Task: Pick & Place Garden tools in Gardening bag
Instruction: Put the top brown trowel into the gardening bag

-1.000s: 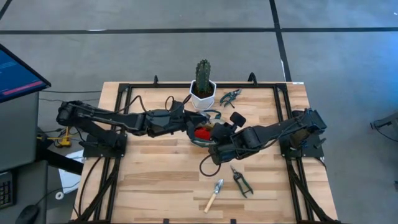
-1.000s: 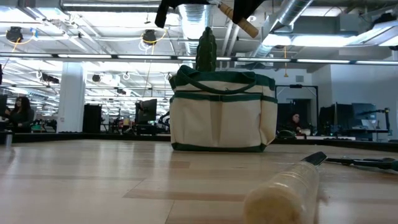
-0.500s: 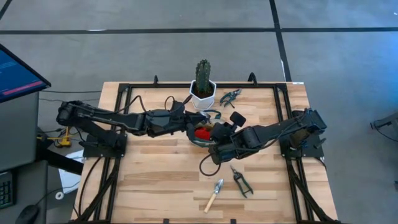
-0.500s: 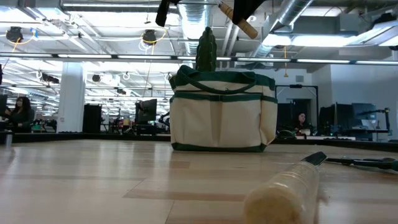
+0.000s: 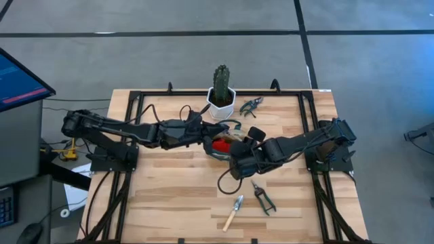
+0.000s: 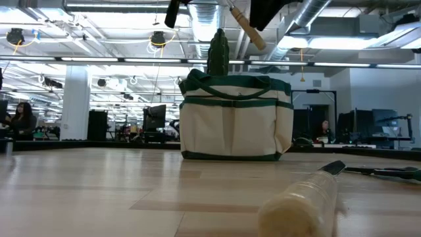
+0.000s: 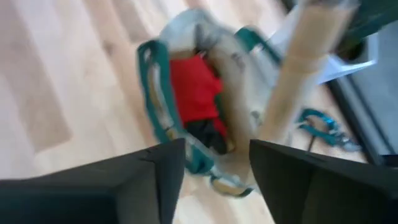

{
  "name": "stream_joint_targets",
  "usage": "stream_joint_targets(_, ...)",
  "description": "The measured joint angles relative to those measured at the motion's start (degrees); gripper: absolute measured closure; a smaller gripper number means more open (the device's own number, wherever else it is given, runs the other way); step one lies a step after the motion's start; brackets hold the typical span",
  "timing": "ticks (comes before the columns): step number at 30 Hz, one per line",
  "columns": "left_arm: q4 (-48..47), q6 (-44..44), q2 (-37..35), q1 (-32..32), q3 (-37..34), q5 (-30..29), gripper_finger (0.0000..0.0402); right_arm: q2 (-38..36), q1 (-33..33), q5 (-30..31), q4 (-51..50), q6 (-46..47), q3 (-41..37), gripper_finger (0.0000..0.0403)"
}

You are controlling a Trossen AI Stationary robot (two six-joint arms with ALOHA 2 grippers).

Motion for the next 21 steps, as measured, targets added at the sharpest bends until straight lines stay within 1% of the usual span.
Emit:
stream_joint_targets(4,0.24,1.49,0.00,0.00,0.00,-0.08,0.0401,-0.04,-0.04,-6.73,-2.71,-1.00,2.13,0.0208)
stream_joint_targets(7,0.49,1.85,-0.90,0.00,0.01,-0.62,0.0401,-0.04,0.00,-8.61,-5.86,1.59,4.19,0.0201)
stream_joint_targets(9,-0.02,3.45,-1.78,0.00,0.06,-1.54,0.0401,-0.04,0.36,-8.64,-8.66,2.90,6.01,0.0207)
stream_joint_targets(11,-0.01,4.09,-2.65,0.00,0.04,-2.20,0.0401,-0.09,0.74,-8.55,-11.12,3.08,7.48,0.0227)
stream_joint_targets(13,-1.15,4.12,-4.13,-0.15,0.02,-2.91,0.0401,-0.09,1.09,-8.55,-12.57,3.11,8.46,0.0259)
stream_joint_targets(17,-5.95,5.26,-7.36,-0.36,0.03,-5.03,0.0401,-0.16,1.64,-8.53,-13.22,3.54,8.79,0.0346)
stream_joint_targets(19,-8.75,5.36,-9.15,-1.02,0.00,-7.39,0.0401,-0.41,1.98,-8.03,-13.69,3.90,8.80,0.0385)
stream_joint_targets(21,-12.12,5.36,-10.98,-2.00,0.00,-10.06,0.0401,-0.46,2.58,-6.33,-13.72,4.15,8.85,0.0393)
